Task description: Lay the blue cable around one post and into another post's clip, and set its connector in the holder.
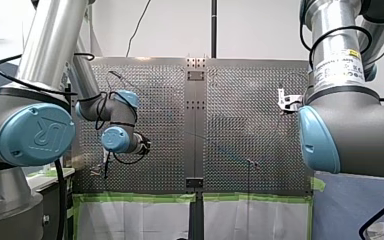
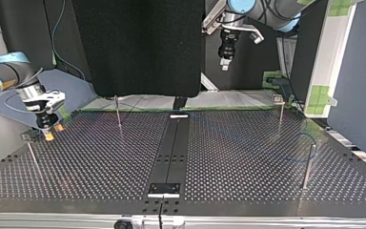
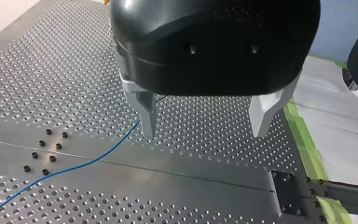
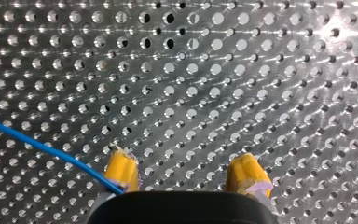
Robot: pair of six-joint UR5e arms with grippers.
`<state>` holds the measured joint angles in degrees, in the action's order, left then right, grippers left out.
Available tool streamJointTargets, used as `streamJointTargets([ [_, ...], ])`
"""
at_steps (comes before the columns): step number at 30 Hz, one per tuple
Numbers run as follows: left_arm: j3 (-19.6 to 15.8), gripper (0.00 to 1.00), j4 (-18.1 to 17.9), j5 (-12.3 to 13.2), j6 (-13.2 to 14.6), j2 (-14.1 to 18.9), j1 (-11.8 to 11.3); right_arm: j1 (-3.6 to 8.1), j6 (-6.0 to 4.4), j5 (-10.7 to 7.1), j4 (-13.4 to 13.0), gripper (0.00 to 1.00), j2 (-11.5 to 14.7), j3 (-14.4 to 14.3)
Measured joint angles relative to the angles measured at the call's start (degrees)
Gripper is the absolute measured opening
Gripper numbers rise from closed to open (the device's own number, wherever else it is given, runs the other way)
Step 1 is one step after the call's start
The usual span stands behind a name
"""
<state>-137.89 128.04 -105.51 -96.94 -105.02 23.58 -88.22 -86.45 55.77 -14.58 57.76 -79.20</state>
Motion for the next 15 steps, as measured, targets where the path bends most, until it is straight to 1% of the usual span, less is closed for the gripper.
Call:
streamJointTargets([
  [4,0.0,1.00,0.0,0.0,0.0,0.0,0.0,-0.03,1.04,0.88,1.1,1.00,0.0,0.0],
  [10,-0.1,1.00,0.0,0.0,0.0,0.0,0.0,-0.04,1.94,1.80,1.8,1.00,0.1,0.0],
  [15,-0.1,1.00,0.0,0.0,0.0,0.0,0.0,-0.04,2.45,2.20,2.1,1.00,0.2,0.0],
])
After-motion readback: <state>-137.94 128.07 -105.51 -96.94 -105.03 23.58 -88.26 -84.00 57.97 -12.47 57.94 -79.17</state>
